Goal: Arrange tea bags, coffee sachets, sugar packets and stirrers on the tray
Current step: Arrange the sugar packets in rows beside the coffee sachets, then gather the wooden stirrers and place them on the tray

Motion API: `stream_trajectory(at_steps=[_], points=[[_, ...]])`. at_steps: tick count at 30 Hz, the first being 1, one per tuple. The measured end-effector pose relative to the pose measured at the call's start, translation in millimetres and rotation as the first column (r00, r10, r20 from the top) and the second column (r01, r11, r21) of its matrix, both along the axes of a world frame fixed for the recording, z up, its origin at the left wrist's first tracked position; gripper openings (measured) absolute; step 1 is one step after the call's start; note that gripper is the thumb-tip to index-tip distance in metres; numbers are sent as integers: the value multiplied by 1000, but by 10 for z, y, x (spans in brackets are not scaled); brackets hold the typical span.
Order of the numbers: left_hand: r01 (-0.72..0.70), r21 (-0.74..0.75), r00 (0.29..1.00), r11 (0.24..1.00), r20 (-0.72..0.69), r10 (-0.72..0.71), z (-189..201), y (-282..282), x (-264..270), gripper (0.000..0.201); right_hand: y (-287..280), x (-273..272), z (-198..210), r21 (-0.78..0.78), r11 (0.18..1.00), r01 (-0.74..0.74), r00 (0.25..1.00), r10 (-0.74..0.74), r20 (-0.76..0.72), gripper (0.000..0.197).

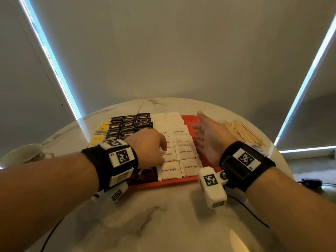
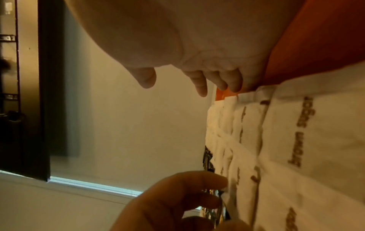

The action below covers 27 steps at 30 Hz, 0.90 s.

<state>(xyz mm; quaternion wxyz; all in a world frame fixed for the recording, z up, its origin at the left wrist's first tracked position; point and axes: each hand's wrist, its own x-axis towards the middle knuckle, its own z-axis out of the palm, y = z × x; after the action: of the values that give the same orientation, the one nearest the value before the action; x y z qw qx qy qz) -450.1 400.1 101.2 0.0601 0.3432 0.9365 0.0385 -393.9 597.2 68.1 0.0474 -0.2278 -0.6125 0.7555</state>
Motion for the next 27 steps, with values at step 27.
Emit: stream_trajectory(at_steps=[27], points=[[1, -62, 1000, 998, -20, -2, -50, -190, 581, 33, 54, 432, 258, 315, 941, 126, 992, -125, -26, 46]])
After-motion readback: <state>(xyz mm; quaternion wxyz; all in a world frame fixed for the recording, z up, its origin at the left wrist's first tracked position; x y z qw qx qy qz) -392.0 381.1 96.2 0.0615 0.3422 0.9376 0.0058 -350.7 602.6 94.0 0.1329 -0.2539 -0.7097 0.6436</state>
